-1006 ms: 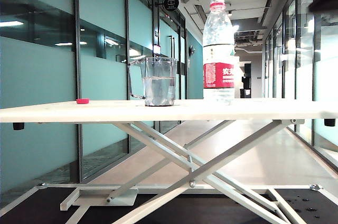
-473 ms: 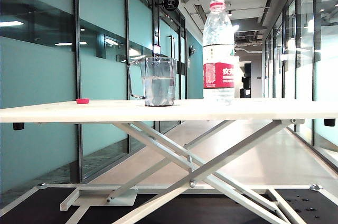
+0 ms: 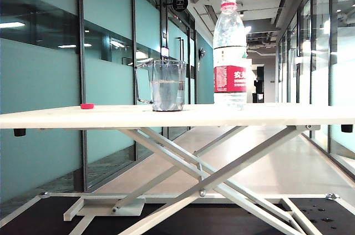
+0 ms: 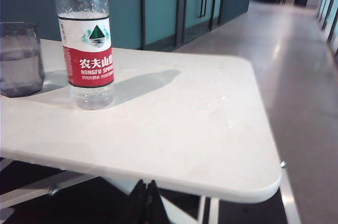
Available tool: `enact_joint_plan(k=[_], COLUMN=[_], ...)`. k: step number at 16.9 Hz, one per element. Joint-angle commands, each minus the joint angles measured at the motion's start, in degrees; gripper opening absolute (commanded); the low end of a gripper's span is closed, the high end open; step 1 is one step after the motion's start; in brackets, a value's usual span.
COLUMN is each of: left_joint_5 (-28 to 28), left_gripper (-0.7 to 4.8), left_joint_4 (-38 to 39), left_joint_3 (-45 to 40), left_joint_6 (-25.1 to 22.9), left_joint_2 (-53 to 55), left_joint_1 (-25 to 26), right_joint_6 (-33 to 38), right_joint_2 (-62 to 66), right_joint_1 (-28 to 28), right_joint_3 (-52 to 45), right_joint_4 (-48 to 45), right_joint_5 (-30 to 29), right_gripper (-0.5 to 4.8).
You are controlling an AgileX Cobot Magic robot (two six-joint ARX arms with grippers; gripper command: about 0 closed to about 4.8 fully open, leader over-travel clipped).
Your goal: Pick up the mineral water bottle on the table and pour water into the mug until it's half full.
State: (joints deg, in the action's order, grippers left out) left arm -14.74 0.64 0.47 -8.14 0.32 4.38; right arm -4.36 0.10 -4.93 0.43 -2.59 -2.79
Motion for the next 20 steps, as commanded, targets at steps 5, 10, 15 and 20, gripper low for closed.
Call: enact_joint_plan(k=[5,10,15,20], left_joint_5=[2.1,5.5,10.0,10.0], left_gripper=[-0.05,-0.05,-0.05,-0.05], left_joint_4=[-3.4,-3.6,-4.4,-4.3], left_joint_3=[0.1,0.1,0.1,0.1], left_joint_6=[-0.2,1.5,1.5,1.5], left_joint_2=[0.1,0.1,0.1,0.1], left_joint_1=[0.0,0.0,0.0,0.0], right_joint_6=[0.3,0.3,0.3,0.3], right_joint_2=[-0.1,-0.1,-0.1,-0.1], right_joint_1=[8.6,9.3,9.3,9.4], right_joint_3=[-0.1,-0.1,-0.1,-0.1], right_joint_4=[-2.7,-6.3,-6.2,-6.2], right_joint_5=[-4.5,-4.8,-4.9,-4.8], right_gripper=[-0.05,-0.05,-0.04,-0.04])
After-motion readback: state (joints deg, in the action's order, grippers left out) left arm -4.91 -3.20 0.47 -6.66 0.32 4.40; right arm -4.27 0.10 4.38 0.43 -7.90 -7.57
